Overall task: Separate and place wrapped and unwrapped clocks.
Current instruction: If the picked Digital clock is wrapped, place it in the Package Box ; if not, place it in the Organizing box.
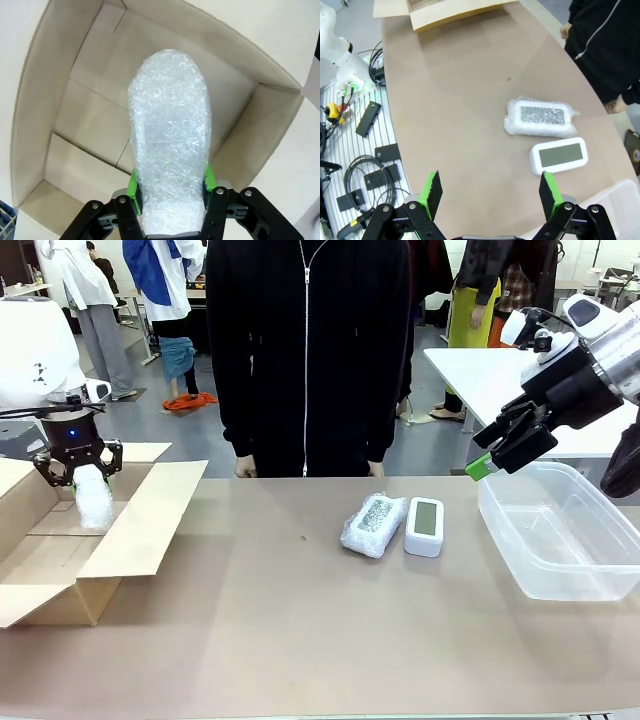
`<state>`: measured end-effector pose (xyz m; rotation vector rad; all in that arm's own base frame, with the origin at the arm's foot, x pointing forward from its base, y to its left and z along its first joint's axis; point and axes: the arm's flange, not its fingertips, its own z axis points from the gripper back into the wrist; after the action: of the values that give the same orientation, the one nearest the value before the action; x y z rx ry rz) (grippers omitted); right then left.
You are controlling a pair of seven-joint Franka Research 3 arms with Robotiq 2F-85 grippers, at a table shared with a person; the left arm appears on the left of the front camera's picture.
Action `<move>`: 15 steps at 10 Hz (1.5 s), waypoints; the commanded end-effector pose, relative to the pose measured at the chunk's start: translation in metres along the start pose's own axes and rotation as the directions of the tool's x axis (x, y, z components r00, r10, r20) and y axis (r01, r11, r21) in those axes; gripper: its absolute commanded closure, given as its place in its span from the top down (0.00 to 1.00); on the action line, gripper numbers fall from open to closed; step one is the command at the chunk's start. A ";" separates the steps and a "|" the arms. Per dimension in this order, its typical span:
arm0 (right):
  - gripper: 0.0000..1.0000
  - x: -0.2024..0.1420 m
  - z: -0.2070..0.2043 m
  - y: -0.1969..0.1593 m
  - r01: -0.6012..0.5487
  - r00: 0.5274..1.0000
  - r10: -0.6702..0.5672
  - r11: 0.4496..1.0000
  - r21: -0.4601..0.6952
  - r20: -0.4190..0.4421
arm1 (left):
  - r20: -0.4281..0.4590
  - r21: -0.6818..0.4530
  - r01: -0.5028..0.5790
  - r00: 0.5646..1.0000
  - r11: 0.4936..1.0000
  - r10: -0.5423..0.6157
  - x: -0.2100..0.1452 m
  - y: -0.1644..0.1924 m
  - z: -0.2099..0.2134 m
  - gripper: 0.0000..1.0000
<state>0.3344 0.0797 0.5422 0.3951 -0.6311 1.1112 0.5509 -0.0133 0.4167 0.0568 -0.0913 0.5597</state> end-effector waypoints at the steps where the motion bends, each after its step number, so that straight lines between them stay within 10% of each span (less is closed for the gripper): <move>1: 1.00 0.002 -0.001 -0.003 -0.006 1.000 0.005 1.000 0.028 0.027 | -0.021 -0.013 -0.029 0.999 0.999 0.029 0.001 -0.004 0.004 1.00; 8: 1.00 0.002 -0.001 -0.003 -0.006 1.000 0.005 1.000 0.028 0.027 | -0.048 -0.038 -0.052 0.998 0.998 0.050 0.005 0.004 0.015 1.00; 12: 1.00 0.002 -0.001 -0.003 -0.006 1.000 0.005 1.000 0.028 0.027 | 0.088 -0.120 0.058 0.995 0.991 -0.047 -0.022 0.034 0.113 1.00; 15: 1.00 0.002 -0.001 -0.003 -0.006 1.000 0.005 1.000 0.028 0.027 | 0.019 -0.083 0.106 0.994 0.991 -0.104 -0.041 0.040 0.159 1.00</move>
<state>0.3345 0.0798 0.5420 0.3968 -0.6299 1.1107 0.4787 -0.0123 0.5740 -0.0084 -0.1652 0.4845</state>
